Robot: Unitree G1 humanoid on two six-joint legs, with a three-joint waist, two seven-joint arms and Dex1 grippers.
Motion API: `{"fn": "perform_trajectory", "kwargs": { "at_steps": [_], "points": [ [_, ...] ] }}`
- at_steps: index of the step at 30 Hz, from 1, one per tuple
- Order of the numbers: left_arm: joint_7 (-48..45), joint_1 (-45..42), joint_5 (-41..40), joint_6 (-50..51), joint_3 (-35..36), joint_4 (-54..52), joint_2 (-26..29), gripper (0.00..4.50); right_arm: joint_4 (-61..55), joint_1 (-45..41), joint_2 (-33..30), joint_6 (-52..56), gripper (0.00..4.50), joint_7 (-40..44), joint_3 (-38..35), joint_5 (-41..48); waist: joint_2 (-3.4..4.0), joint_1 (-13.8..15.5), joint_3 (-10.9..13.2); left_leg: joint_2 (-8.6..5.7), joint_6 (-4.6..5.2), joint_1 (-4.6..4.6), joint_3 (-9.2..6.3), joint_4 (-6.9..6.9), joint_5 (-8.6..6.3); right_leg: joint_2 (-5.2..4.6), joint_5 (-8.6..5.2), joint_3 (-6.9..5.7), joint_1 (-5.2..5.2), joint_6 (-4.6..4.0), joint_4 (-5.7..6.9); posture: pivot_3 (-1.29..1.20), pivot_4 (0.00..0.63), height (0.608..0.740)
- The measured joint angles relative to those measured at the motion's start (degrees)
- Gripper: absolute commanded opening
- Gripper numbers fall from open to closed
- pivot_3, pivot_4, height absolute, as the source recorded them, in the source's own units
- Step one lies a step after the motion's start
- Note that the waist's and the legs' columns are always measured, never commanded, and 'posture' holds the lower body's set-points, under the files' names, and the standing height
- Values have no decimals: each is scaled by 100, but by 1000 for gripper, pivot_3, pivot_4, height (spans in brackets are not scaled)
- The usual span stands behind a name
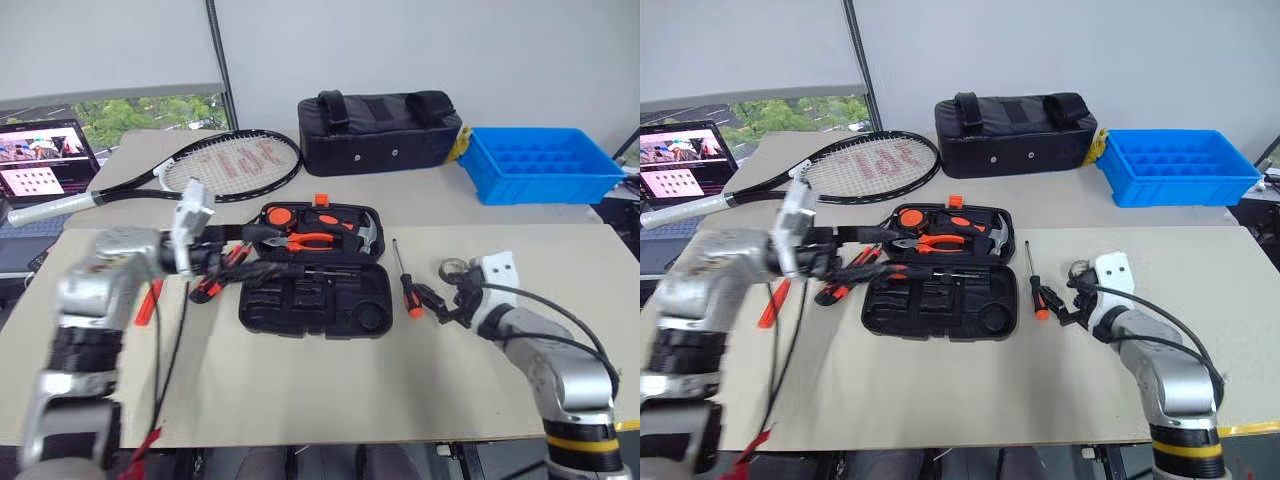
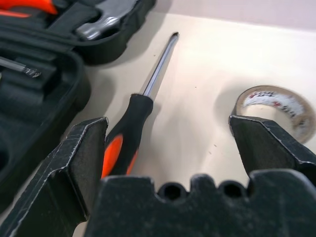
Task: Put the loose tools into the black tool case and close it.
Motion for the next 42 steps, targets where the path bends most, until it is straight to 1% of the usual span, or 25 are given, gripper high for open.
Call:
{"fn": "perform_trajectory", "kwargs": {
  "at_steps": [1, 5, 8, 10, 13, 15, 17, 20, 22, 24, 28, 31, 32, 34, 36, 39, 41, 42],
  "points": [
    [-94, 28, -21, 23, 3, -152, 140, 4463, 20, -83, 28, 149, 4500, -41, 72, -2, 1, 35, 1, -3, 43, -1, 0, 1, -25, 2, -1, 5, 0, 2, -3, 0, 150, 729],
    [-229, 130, -144, 75, 2, -444, 308, 4463, 94, -135, 16, 474, 4500, -53, 301, -8, 0, 73, 2, -10, 47, -1, 1, 4, -27, 6, -3, 23, 0, 5, -17, 0, 150, 729],
    [-222, 130, -197, 96, 1, -601, 367, 4500, 151, -161, -59, 572, 3809, -59, 409, -26, 0, 61, 2, -10, 47, 7, 4, 5, -27, 17, -3, 46, -3, 5, -17, 0, 150, 729],
    [-196, 135, -213, 99, 2, -712, 387, 4500, 153, -162, -188, 602, 3096, -65, 447, -78, 0, 57, 2, -8, 47, 11, 4, 5, -27, 25, -3, 59, -3, 5, -15, 0, 150, 729],
    [-146, 199, -220, 104, 6, -811, 399, 4500, 157, -175, -202, 590, 2009, -72, 476, -106, -1, 47, 2, -7, 45, 12, 5, 5, -26, 33, -3, 72, -3, 4, -13, 0, 150, 729],
    [-113, 283, -234, 110, 19, -869, 416, 4500, 164, -259, -202, 624, 1408, -118, 410, -97, -1, 42, 2, -7, 44, 11, 6, 8, -25, 33, -3, 77, -3, 5, -12, 0, 150, 729],
    [-31, 361, -292, 111, 52, -893, 415, 4500, 266, -480, -194, 760, 974, -277, 151, -64, -1, 37, 4, -8, 43, 10, 8, 15, -25, 33, -3, 82, -5, 5, -6, 0, 150, 729],
    [69, 437, -443, 150, 214, -907, 419, 4500, 242, -802, -219, 798, 974, -336, -241, -5, -1, 33, 6, -4, 42, 11, 6, 15, -24, 37, -3, 83, -8, 4, 1, 0, 150, 729],
    [155, 501, -477, 188, 346, -936, 510, 4500, 168, -1037, -307, 660, 974, -172, -252, 43, 1, 4, 8, -3, 42, 11, 7, 13, -24, 41, -3, 86, -13, 3, 4, 0, 150, 729],
    [237, 630, -508, 230, 474, -952, 614, 4500, 61, -1158, -520, 371, 974, 177, -117, 81, 2, -28, 8, -3, 42, 12, 7, 11, -24, 42, -3, 89, -14, 3, 4, 0, 150, 729],
    [303, 924, -499, 226, 611, -932, 806, 4500, -21, -1230, -1035, -461, 974, 1041, 657, -143, 0, -65, 9, -3, 44, 10, 7, 11, -25, 42, -3, 89, -12, 3, -4, 0, 150, 729],
    [355, 1162, -513, 232, 843, -937, 956, 4500, 323, -1337, -1199, -1798, 974, 1936, 1593, -670, -2, -85, 12, -2, 44, 11, 9, 11, -25, 43, -4, 91, -13, 4, -6, 0, 150, 729],
    [366, 1191, -518, 236, 886, -943, 985, 4500, 432, -1387, -1199, -2057, 974, 2133, 1773, -749, -4, -82, 13, -2, 44, 11, 9, 12, -25, 43, -4, 91, -13, 4, -5, 0, 150, 729],
    [411, 1295, -586, 261, 957, -1065, 1020, 4500, 814, -1540, -1181, -2699, 974, 2573, 2130, -956, -5, -69, 15, -2, 44, 11, 9, 14, -25, 42, -3, 90, -12, 4, -4, 0, 150, 729],
    [446, 1533, -719, 372, 1017, -1384, 1039, 4500, 1483, -1900, -1161, -3376, 974, 2991, 2477, -1254, -9, -56, 17, -1, 43, 10, 9, 17, -25, 39, -3, 89, -11, 4, -3, 0, 150, 729],
    [580, 1738, -905, 482, 1121, -1720, 1040, 4500, 2121, -2098, -1186, -4019, 974, 3550, 2726, -1484, -14, -36, 20, 2, 42, 10, 7, 18, -24, 40, -3, 86, -11, 3, -2, 0, 150, 729],
    [704, 1862, -989, 589, 1260, -1871, 1055, 4500, 2507, -2167, -1207, -4433, 1998, 3821, 2890, -1663, -15, -46, 21, 2, 42, 11, 8, 18, -24, 40, -3, 87, -11, 3, 0, 0, 150, 729],
    [757, 1944, -1033, 618, 1351, -1932, 1064, 4500, 2657, -2231, -1197, -4622, 2211, 3909, 2914, -1733, -14, -56, 21, 2, 41, 11, 8, 18, -24, 40, -3, 89, -12, 3, 0, 0, 150, 729]
  ]
}}
